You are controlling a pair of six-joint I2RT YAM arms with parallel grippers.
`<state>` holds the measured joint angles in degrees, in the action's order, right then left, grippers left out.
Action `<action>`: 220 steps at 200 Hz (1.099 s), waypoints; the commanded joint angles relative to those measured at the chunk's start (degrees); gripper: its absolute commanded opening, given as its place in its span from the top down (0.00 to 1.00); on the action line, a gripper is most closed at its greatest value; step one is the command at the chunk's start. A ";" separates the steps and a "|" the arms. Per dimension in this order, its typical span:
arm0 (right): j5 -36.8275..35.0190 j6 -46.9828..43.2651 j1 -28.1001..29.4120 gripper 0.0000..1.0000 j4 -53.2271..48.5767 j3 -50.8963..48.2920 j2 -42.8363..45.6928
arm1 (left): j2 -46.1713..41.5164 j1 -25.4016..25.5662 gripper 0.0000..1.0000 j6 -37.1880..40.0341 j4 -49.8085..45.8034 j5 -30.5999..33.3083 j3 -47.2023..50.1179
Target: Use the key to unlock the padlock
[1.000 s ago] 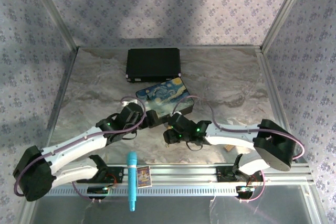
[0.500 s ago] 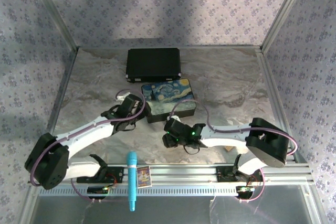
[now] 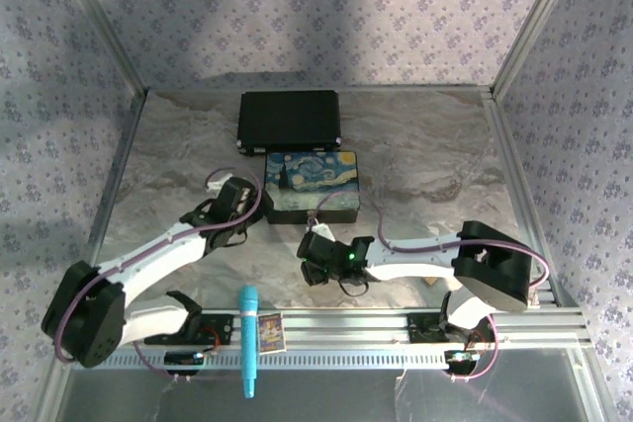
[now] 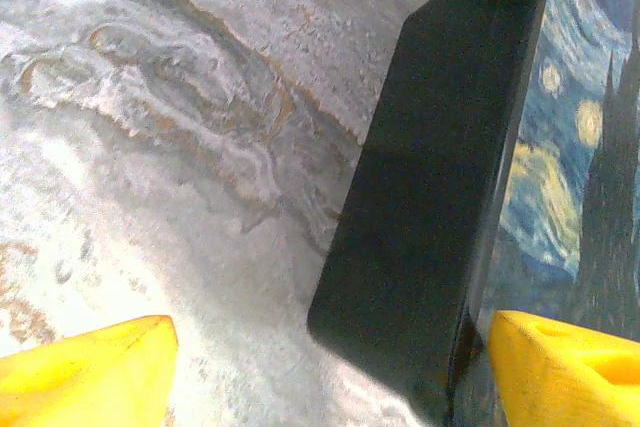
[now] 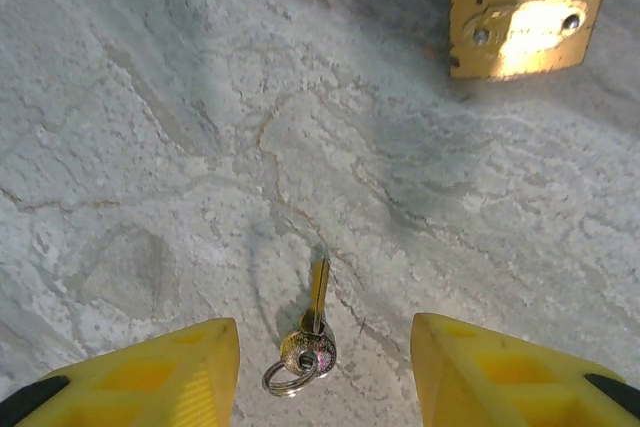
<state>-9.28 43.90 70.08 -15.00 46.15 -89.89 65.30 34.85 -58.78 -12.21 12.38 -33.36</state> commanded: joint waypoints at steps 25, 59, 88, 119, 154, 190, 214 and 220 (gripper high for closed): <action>-2.12 2.33 2.10 0.56 -4.07 2.21 -3.25 | -8.94 0.97 0.18 -1.03 -8.01 -0.10 0.56; -3.14 3.46 3.82 0.61 -6.23 3.67 -5.58 | -12.27 1.59 0.18 -1.88 -8.96 -0.34 1.71; -2.65 3.43 4.01 0.67 -5.25 3.88 -6.97 | -12.09 2.63 0.18 -2.94 -8.59 0.25 2.44; 1.05 2.65 3.49 0.84 -2.83 4.06 -7.93 | -11.46 4.53 0.18 -3.63 -8.13 0.69 2.10; 5.34 2.65 0.77 0.94 3.29 -0.87 -4.15 | -11.61 9.77 0.27 -6.60 -2.51 -0.46 3.12; 10.45 0.83 -3.96 0.98 9.77 -6.07 2.58 | -11.38 16.35 0.34 -16.09 17.12 -2.59 10.12; 12.22 0.78 -5.88 0.98 10.95 -7.48 5.42 | -11.45 22.47 0.34 -20.02 18.91 4.27 10.61; 12.72 1.19 -6.36 0.98 11.69 -8.12 6.30 | -11.30 23.42 0.35 -21.40 18.95 5.28 10.64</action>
<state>-0.84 45.50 65.23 -6.68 40.01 -86.91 53.80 54.46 -72.73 -0.95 12.14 -22.57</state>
